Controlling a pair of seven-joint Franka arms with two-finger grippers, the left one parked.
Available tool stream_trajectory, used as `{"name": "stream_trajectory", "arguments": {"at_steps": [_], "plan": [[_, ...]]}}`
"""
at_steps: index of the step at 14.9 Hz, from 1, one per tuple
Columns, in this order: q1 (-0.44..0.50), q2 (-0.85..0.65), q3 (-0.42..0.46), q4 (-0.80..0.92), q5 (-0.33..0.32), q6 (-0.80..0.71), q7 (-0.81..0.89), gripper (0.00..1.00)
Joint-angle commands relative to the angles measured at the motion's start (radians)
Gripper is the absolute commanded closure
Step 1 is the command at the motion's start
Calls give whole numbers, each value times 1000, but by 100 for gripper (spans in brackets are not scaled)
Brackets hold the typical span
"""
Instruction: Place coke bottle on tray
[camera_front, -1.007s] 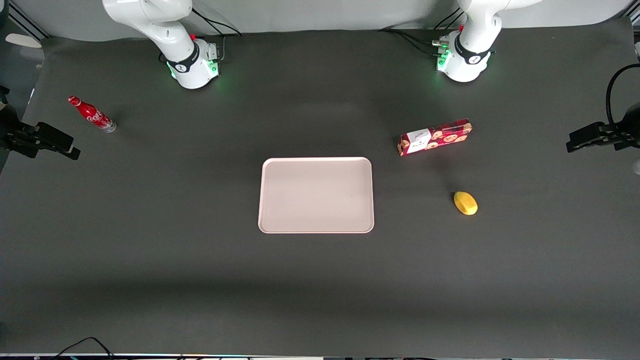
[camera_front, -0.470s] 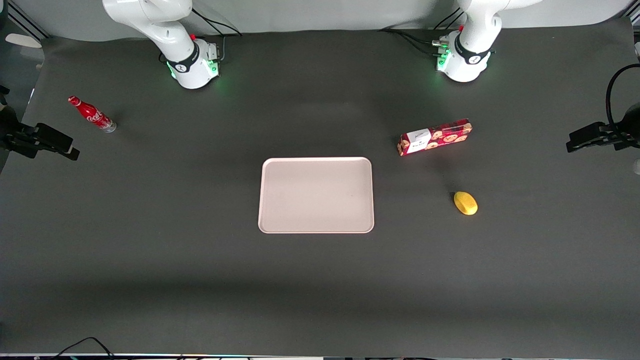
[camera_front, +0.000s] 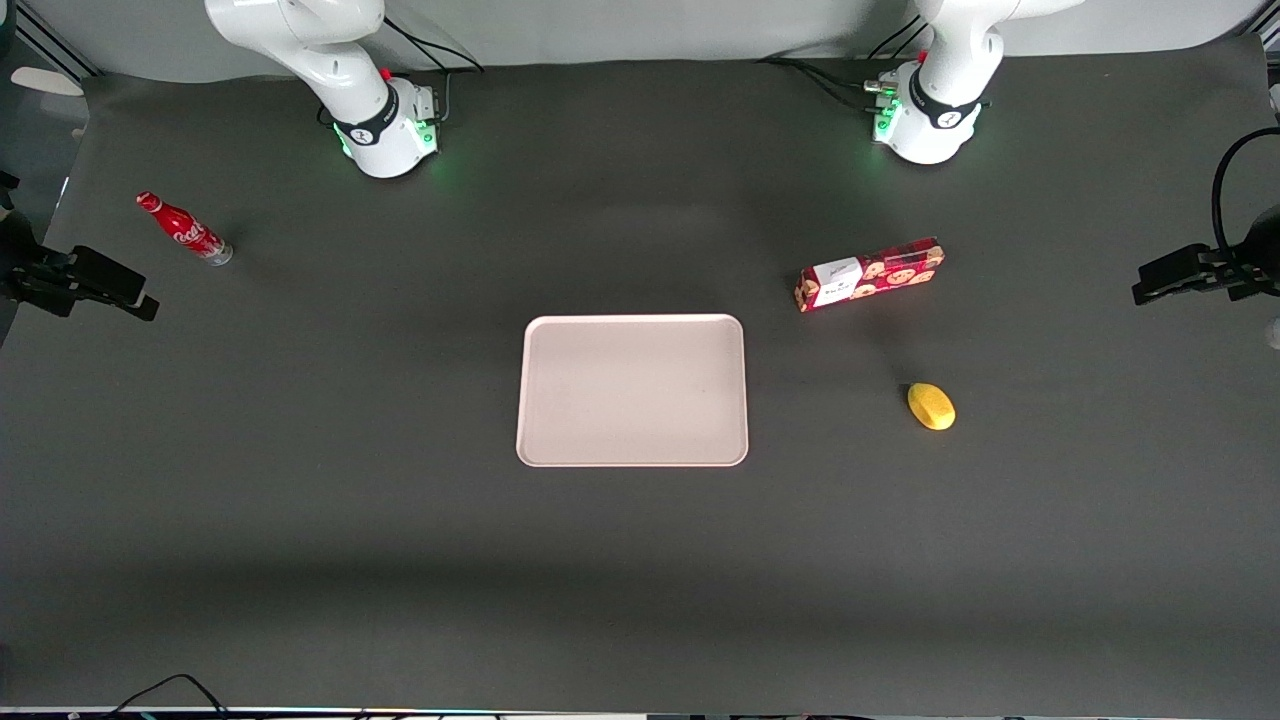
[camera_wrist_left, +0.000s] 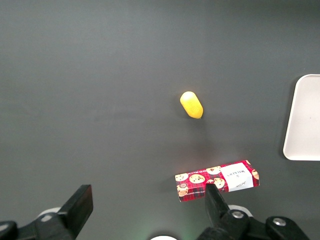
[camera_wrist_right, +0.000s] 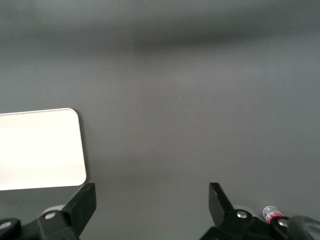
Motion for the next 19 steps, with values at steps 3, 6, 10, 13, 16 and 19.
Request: {"name": "stream_trajectory", "arguments": {"at_steps": [3,6,10,13,16,19], "plan": [[-3,0,-2,23,-40,-13,25,0],[-18,-11,-6,24,-7,-15,48,0],[-3,-23,-2,27,-29,-21,50,0],[2,-27,3,27,-31,-21,51,0],[2,-37,8,27,-32,-41,51,0],[-17,-46,1,19,-32,-110,19,0]]}}
